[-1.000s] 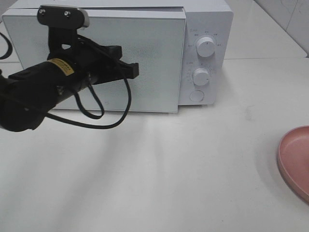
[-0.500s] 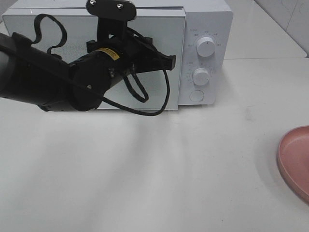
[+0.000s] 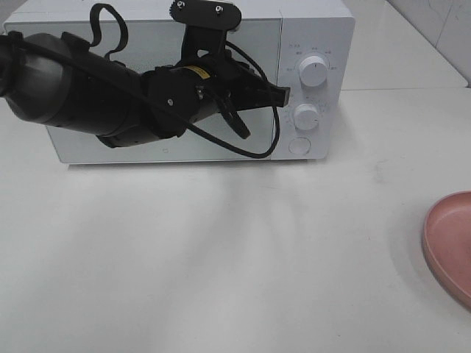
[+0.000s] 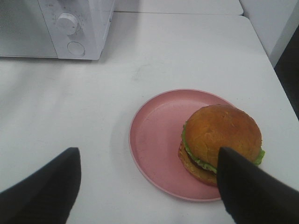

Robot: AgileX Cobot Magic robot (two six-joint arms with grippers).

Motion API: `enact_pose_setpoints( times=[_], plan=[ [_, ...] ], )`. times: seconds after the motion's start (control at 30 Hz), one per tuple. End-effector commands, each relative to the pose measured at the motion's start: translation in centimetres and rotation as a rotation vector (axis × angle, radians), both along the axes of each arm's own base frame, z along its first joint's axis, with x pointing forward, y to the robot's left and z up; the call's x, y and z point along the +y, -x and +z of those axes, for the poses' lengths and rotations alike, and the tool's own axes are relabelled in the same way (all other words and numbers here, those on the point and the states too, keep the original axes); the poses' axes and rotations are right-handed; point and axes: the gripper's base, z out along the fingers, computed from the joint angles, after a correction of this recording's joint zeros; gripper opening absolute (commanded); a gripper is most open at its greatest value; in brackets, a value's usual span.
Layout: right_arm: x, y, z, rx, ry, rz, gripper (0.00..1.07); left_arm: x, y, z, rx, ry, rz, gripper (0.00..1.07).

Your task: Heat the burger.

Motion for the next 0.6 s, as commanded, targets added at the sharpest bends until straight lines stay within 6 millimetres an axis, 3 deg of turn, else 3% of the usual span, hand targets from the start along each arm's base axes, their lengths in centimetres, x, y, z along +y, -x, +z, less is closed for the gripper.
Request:
enact_pose_setpoints(
  times=[0.03, 0.23, 0.37, 0.43, 0.47, 0.53, 0.57, 0.6],
  plan=[
    [0.0, 0.4, 0.0, -0.029, -0.001, -0.004, 0.76, 1.4, -1.7, 2.1, -0.076, 0.059, 0.087, 0.0],
    [0.0, 0.4, 0.0, -0.029, -0.001, -0.004, 0.76, -0.3, 0.2, 3.2, -0.06, 0.0, -0.023, 0.0],
    [0.0, 0.4, 0.0, -0.029, -0.001, -0.004, 0.76, -1.1, 1.9, 3.1, 0.075, -0.063, -0.153, 0.0],
    [0.0, 0.4, 0.0, -0.029, -0.001, -0.004, 0.76, -1.3, 3.0, 2.9, 0.199, -0.099, -0.242, 0.16],
    [0.0, 0.4, 0.0, -0.029, -0.001, -0.004, 0.76, -1.3, 3.0, 2.9, 0.199, -0.099, -0.242, 0.16],
    [0.0, 0.4, 0.0, -0.029, -0.001, -0.004, 0.76, -1.3, 4.4, 2.4, 0.326, -0.158, -0.342, 0.51],
    [0.0, 0.4, 0.0, -0.029, -0.001, -0.004, 0.76, -1.3, 4.4, 2.4, 0.326, -0.158, -0.342, 0.51],
    [0.0, 0.4, 0.0, -0.029, -0.001, -0.004, 0.76, -1.2, 5.2, 2.0, 0.415, -0.187, -0.393, 0.78]
  ],
)
